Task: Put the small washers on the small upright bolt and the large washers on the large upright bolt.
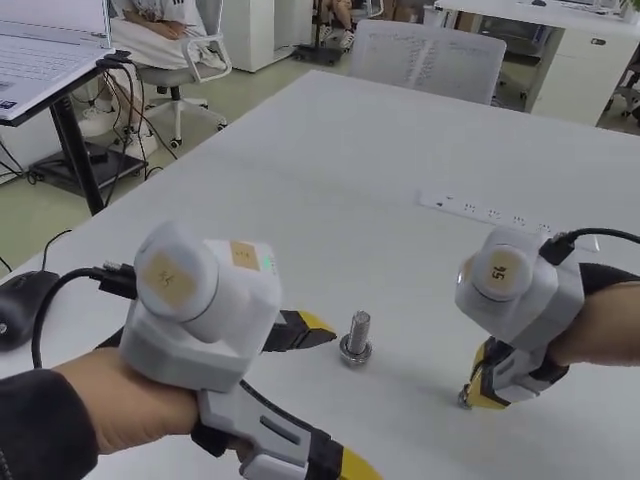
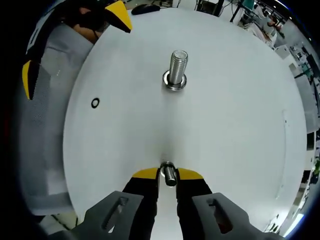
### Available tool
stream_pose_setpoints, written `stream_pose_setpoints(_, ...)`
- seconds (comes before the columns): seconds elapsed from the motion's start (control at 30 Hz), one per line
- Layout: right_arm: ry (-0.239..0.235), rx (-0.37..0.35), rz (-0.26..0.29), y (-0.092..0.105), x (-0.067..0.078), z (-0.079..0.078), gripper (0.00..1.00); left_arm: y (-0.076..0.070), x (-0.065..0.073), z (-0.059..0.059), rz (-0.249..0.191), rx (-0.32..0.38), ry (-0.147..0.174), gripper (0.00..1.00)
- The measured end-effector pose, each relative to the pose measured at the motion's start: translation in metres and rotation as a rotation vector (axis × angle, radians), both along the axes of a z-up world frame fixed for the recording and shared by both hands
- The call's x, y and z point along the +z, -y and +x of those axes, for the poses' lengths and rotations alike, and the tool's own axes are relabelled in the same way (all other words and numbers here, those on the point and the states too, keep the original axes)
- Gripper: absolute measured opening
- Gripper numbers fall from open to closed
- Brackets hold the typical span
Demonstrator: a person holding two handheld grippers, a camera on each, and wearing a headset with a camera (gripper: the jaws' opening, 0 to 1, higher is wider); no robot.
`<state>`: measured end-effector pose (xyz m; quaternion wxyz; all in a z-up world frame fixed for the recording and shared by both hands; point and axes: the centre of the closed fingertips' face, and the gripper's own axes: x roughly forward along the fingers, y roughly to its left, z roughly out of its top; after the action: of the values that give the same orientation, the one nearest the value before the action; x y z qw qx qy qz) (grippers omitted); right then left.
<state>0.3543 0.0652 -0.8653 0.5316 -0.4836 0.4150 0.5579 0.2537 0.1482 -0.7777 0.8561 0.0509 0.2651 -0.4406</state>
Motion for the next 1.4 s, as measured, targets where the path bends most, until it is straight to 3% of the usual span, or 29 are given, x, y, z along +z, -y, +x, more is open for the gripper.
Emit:
stream_pose_setpoints(0.63,0.001,0.000,0.003,0.000,-0.005,0.001,0.14,0.000,-0.001,0.000,-0.003,0.002,-0.003,0.87)
stream_pose_setpoints(1.4,-0.007,-0.049,0.013,0.013,-0.001,0.001,0.26,0.001,0.000,-0.001,-0.003,-0.004,0.000,0.87)
